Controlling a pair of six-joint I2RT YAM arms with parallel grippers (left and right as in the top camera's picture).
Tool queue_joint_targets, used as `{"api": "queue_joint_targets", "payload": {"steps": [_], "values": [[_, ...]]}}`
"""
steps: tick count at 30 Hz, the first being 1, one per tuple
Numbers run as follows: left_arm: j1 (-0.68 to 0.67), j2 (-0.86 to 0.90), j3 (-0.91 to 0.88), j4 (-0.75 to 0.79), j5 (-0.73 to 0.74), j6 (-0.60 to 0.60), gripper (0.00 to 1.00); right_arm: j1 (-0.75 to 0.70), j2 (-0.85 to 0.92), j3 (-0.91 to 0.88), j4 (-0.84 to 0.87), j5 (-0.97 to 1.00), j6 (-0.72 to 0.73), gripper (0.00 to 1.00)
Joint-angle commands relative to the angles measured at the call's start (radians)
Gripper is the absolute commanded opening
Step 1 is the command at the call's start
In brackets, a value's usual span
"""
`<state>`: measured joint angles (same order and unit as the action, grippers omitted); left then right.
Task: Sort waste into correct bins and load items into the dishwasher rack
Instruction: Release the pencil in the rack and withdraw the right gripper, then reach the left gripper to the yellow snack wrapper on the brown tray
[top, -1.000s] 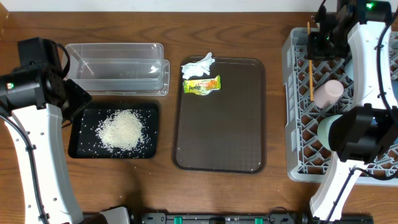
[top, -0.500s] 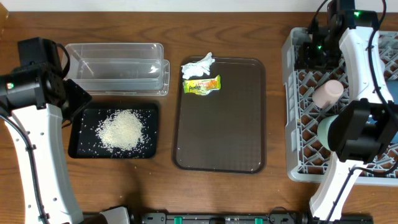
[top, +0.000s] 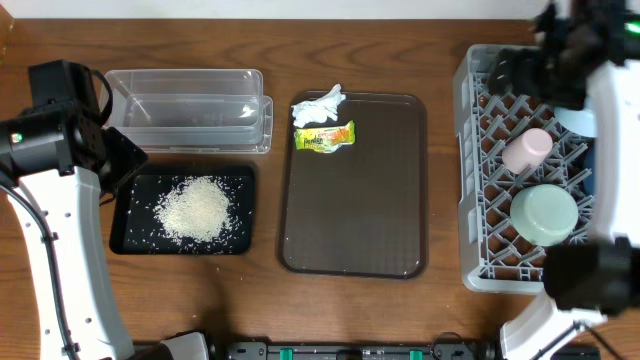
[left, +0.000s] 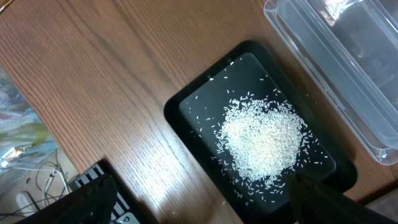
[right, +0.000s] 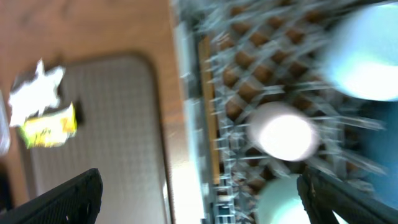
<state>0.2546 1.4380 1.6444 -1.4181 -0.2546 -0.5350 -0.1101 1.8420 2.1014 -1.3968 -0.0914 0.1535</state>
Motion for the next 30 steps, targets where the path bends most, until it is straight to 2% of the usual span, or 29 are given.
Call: {"api": "queue_joint_targets", "payload": {"steps": [1,10,23,25,30], "values": [[0.004,-0.007,0.003,-0.006,-0.016,-0.001,0.90,-0.087,-0.047,0.013,0.000,0.190,0.101,0.99],[0.004,-0.007,0.003,-0.006,-0.016,-0.002,0.90,-0.269,-0.056,0.011,-0.073,0.189,0.101,0.99],[0.004,-0.007,0.003,-0.005,0.005,-0.002,0.90,-0.289,-0.056,0.011,-0.073,0.189,0.101,0.99],[0.004,-0.007,0.003,-0.011,0.142,-0.005,0.90,-0.289,-0.056,0.011,-0.073,0.189,0.101,0.99],[0.004,-0.007,0.003,-0.050,0.618,-0.005,0.90,-0.289,-0.056,0.011,-0.073,0.189,0.101,0.99]]}}
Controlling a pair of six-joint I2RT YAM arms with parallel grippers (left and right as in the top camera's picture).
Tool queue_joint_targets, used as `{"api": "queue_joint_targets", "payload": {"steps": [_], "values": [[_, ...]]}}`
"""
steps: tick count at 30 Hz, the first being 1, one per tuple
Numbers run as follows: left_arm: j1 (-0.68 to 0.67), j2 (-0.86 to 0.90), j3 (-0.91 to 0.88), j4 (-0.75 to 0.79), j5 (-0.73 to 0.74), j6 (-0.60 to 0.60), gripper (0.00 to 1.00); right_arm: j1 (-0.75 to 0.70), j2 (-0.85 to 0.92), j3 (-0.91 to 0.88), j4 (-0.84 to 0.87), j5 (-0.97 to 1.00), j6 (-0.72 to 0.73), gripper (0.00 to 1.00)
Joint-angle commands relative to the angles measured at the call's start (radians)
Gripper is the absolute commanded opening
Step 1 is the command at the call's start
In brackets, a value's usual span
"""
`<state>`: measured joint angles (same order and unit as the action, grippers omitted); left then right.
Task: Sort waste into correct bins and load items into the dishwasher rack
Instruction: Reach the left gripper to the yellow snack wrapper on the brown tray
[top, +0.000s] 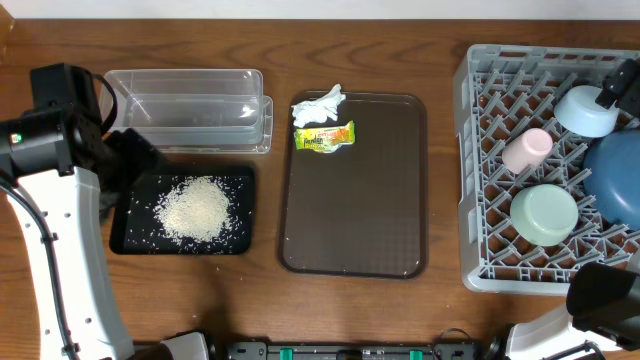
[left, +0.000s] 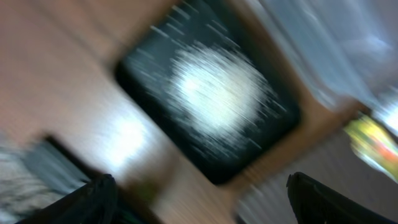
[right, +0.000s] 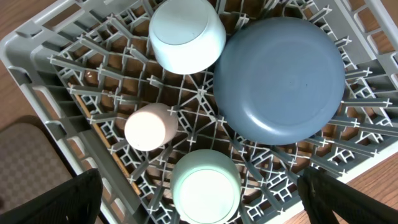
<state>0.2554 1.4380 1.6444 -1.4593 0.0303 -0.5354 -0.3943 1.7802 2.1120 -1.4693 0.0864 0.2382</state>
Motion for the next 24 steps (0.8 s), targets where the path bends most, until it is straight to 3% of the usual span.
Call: {"api": "queue_joint_targets", "payload": {"steps": [1,5,8,12,18,21,24], "values": [[0.002,-0.007,0.003,-0.016,0.413,-0.005,0.90,-0.005,0.006,0.001,-0.001,0.011,0.016,0.99],[-0.056,-0.007,0.003,0.033,0.707,0.106,0.90,-0.005,0.006,0.001,-0.001,0.011,0.016,0.99],[-0.169,-0.007,0.003,0.119,0.704,0.116,0.90,-0.005,0.006,0.001,-0.001,0.011,0.016,0.99],[-0.378,-0.006,0.003,0.247,0.456,0.110,0.84,-0.005,0.006,0.001,-0.001,0.011,0.016,0.99],[-0.704,0.028,0.003,0.430,-0.145,0.113,0.85,-0.005,0.006,0.001,-0.001,0.011,0.016,0.99],[-0.797,0.073,0.003,0.526,-0.266,0.164,0.85,-0.005,0.006,0.001,-0.001,0.011,0.016,0.99],[-0.846,0.132,0.003,0.580,-0.247,0.296,0.85,-0.005,0.006,0.001,-0.001,0.011,0.016,0.99]]}}
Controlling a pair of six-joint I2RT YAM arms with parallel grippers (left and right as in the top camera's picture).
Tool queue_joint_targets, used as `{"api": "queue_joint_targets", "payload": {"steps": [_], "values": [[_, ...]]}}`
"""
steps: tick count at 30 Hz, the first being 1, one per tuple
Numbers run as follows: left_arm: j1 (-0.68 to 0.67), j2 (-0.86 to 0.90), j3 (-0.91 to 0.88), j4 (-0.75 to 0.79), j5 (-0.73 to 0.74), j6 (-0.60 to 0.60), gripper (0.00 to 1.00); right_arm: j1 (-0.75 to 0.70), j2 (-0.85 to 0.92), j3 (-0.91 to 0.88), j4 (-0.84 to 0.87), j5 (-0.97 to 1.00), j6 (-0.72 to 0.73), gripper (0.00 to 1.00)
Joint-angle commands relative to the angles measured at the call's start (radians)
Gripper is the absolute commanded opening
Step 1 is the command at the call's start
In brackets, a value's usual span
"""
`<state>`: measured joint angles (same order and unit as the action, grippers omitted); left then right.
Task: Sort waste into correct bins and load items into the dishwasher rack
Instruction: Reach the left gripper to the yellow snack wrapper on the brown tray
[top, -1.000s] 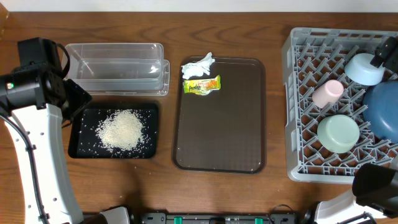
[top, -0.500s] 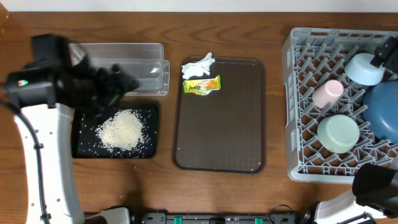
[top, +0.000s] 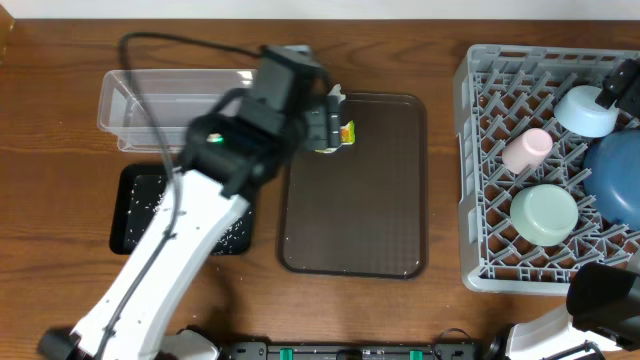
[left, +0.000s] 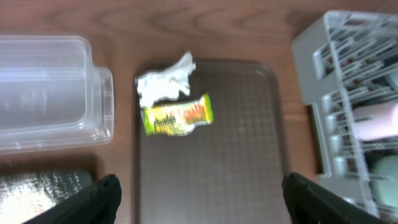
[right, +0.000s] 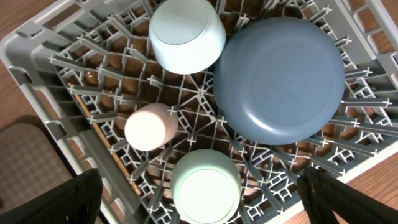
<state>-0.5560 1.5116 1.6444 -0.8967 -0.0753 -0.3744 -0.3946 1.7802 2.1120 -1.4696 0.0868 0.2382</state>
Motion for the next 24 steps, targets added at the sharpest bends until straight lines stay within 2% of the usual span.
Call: {"api": "queue_joint_targets", "payload": {"steps": [1,5,7,11,15,24], "values": [[-0.049,0.087,0.003,0.022,-0.143,0.177,0.86,-0.005,0.006,0.001,0.000,0.011,0.016,0.99],[-0.070,0.204,0.003,0.016,-0.143,0.433,0.82,-0.005,0.006,0.001,0.000,0.011,0.016,0.99],[-0.068,0.270,0.003,0.011,-0.143,0.517,0.80,-0.004,0.006,0.001,0.000,0.011,0.016,0.99],[-0.070,0.371,0.003,0.033,-0.135,0.557,0.79,-0.005,0.006,0.001,0.000,0.011,0.016,0.99],[-0.070,0.460,0.003,0.084,-0.063,0.642,0.75,-0.005,0.006,0.001,0.000,0.011,0.016,0.99],[-0.066,0.612,0.003,0.225,-0.067,0.651,0.75,-0.005,0.006,0.001,0.000,0.011,0.016,0.99]]}}
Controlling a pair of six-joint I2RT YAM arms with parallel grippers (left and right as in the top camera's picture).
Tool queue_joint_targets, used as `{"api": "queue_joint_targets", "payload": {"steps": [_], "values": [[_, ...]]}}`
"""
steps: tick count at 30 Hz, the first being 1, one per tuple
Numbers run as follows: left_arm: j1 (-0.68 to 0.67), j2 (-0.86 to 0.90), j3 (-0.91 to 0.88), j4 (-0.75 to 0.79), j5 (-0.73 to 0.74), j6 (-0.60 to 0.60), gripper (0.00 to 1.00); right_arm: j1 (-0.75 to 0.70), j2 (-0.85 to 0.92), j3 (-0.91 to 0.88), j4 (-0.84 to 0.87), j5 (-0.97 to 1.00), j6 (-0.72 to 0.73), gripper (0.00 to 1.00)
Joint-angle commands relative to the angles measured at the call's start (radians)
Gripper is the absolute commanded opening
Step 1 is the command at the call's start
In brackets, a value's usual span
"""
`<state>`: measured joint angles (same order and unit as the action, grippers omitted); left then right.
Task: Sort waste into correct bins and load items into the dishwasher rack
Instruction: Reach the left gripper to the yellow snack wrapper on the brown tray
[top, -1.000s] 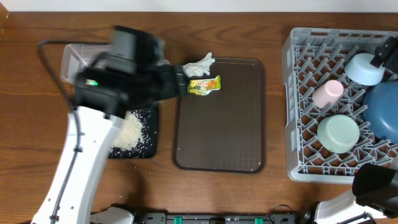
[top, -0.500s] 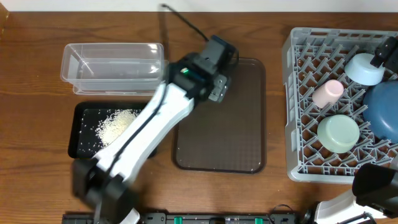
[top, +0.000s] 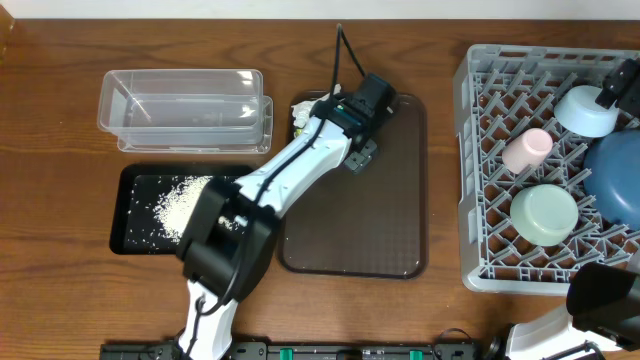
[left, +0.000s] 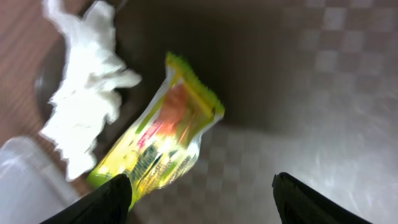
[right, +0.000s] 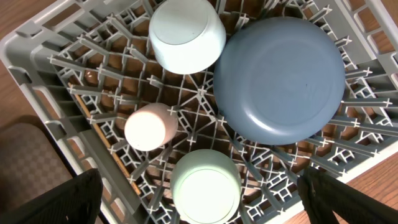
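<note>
A yellow-green snack wrapper (left: 158, 146) lies on the brown tray (top: 380, 220) at its back left corner, with a crumpled white tissue (left: 87, 106) touching its left side. My left gripper (left: 202, 205) hangs open close over the wrapper, whose lower end lies by the left finger (left: 102, 202). In the overhead view the left arm covers the wrapper. My right gripper (right: 205, 205) stands open above the grey dishwasher rack (top: 475, 180), which holds a pink cup (top: 527, 148), a green bowl (top: 545, 213), a blue plate (right: 280, 81) and a pale blue bowl (right: 186, 34).
A clear plastic bin (top: 185, 110) stands at the back left of the table. In front of it a black tray (top: 135, 235) holds loose rice. The rack fills the right side, and the brown tray lies between them.
My left gripper has come down from high above the tray's back left corner to just over the wrapper, still open. The right arm and the rack's contents have not changed.
First my left arm hung over the rice tray and the right arm was blurred over the rack. Then the right gripper stood still above the rack while the left wrist view blurred. The left arm later reached the brown tray's corner, and now sits low over the wrapper.
</note>
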<state>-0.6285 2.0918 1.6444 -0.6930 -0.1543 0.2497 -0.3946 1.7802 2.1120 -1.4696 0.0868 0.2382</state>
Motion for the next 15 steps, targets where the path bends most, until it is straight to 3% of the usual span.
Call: {"api": "queue_joint_targets", "payload": {"steps": [1,15], "values": [[0.006,0.042,0.003,0.037,0.012,0.027,0.75,-0.005,0.006,0.001,0.000,0.011,0.016,0.99],[0.047,0.125,0.002,0.152,0.032,0.023,0.72,-0.005,0.006,0.001,0.000,0.011,0.016,0.99]]}}
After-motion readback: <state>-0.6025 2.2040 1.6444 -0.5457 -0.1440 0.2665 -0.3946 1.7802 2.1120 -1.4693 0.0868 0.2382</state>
